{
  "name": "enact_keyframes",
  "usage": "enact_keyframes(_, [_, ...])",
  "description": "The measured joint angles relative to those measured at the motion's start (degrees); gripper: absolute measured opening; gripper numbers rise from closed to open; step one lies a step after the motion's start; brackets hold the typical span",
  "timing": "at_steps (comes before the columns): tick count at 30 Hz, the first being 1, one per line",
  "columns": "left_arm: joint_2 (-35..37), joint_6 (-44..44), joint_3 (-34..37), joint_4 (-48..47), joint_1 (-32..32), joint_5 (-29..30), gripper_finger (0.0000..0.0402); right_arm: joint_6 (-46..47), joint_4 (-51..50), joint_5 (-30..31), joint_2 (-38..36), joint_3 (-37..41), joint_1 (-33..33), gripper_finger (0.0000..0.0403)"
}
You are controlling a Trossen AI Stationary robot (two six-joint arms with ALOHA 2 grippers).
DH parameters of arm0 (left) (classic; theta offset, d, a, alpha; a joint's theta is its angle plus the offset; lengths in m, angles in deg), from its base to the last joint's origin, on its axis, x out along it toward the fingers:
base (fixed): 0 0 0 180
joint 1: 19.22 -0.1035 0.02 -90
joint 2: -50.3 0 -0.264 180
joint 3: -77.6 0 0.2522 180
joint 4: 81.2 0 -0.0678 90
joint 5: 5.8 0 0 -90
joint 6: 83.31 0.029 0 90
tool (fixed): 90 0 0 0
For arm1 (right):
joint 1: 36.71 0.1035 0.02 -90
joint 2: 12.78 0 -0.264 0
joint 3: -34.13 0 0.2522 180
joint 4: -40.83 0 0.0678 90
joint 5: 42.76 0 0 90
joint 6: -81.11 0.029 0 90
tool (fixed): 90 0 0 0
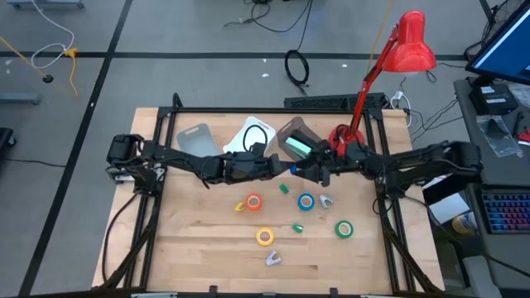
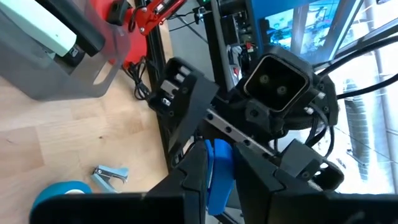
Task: Pick and place Stapler, Stapler remover, tape
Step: Put the blue stapler into the black bin
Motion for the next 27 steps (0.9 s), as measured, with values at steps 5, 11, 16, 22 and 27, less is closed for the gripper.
enact_keyframes(5, [0.0, 0.53, 0.0, 0.61, -0.12, -0.35, 0.0057, 0.1, -0.05, 0.0, 1.24, -0.3, 0.0, 0.0277])
enact_keyframes(11, [0.0, 0.76, 0.0, 0.85, -0.59, -1.64, 0.0057, 1.33, -0.02, 0.0, 2.08, -0.3, 0.0, 0.0259])
enact_keyframes(16, [0.0, 1.1, 0.0, 0.83, -0.61, -1.89, 0.0057, 1.33, 0.07, 0.04, 2.05, -0.3, 0.0, 0.0234])
enact_keyframes(22, [0.0, 1.19, 0.0, 0.5, -0.59, -2.9, 0.0058, 1.22, 0.62, 0.07, 2.05, -0.3, 0.0, 0.0189])
enact_keyframes(27, [0.0, 1.53, 0.0, 0.39, -0.59, -2.96, 0.0058, 1.2, 0.7, 0.05, 2.03, -0.3, 0.0, 0.0151])
